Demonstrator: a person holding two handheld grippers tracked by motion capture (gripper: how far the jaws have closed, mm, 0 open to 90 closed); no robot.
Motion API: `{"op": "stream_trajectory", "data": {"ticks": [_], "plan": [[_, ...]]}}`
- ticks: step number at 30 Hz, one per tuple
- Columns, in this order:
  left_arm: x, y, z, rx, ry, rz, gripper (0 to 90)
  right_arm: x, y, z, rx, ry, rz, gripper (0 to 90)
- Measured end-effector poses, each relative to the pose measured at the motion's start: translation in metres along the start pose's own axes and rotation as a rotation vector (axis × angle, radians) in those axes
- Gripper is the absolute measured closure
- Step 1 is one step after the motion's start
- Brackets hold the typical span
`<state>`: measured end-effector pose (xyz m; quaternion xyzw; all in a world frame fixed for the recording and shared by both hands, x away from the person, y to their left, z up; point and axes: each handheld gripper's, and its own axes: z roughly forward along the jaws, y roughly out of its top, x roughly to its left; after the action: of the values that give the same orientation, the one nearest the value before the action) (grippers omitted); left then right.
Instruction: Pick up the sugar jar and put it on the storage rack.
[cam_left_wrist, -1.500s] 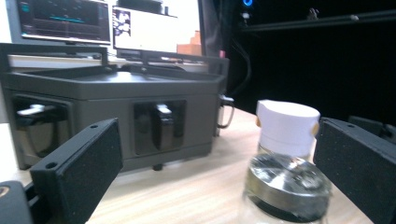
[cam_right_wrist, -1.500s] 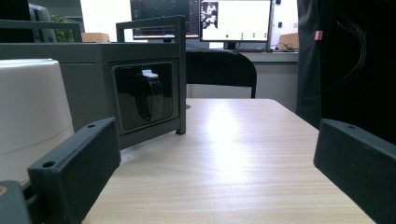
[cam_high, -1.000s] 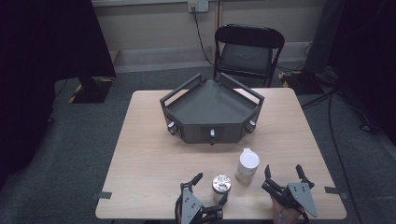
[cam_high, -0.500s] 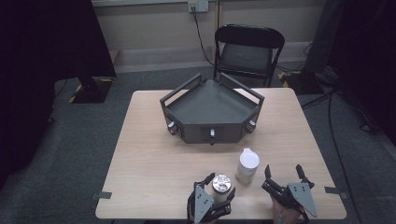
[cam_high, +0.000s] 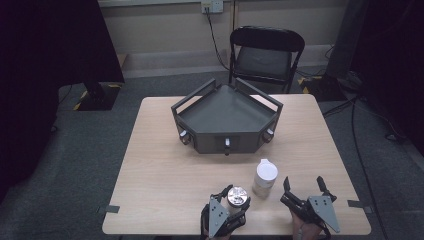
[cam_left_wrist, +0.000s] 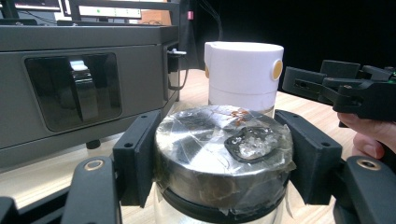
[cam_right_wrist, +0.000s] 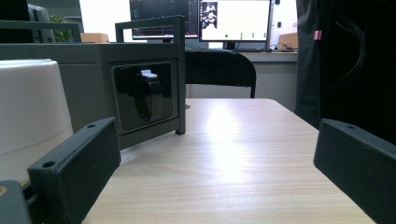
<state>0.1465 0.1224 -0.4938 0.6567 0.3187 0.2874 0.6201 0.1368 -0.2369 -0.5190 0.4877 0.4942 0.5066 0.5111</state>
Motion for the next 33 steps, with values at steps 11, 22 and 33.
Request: {"op": "stream_trajectory", "data": {"ticks": [11, 22, 33], "plan": [[0.005, 0.004, 0.000, 0.013, -0.013, -0.014, 35.1, 0.000, 0.000, 0.000, -0.001, 0.001, 0.001, 0.0], [0.013, 0.014, -0.004, 0.000, -0.027, 0.005, 35.1, 0.000, 0.000, 0.000, 0.000, 0.001, 0.001, 0.0], [0.024, 0.022, -0.005, 0.001, -0.043, 0.007, 35.1, 0.000, 0.000, 0.000, 0.000, 0.001, -0.001, 0.0]]}}
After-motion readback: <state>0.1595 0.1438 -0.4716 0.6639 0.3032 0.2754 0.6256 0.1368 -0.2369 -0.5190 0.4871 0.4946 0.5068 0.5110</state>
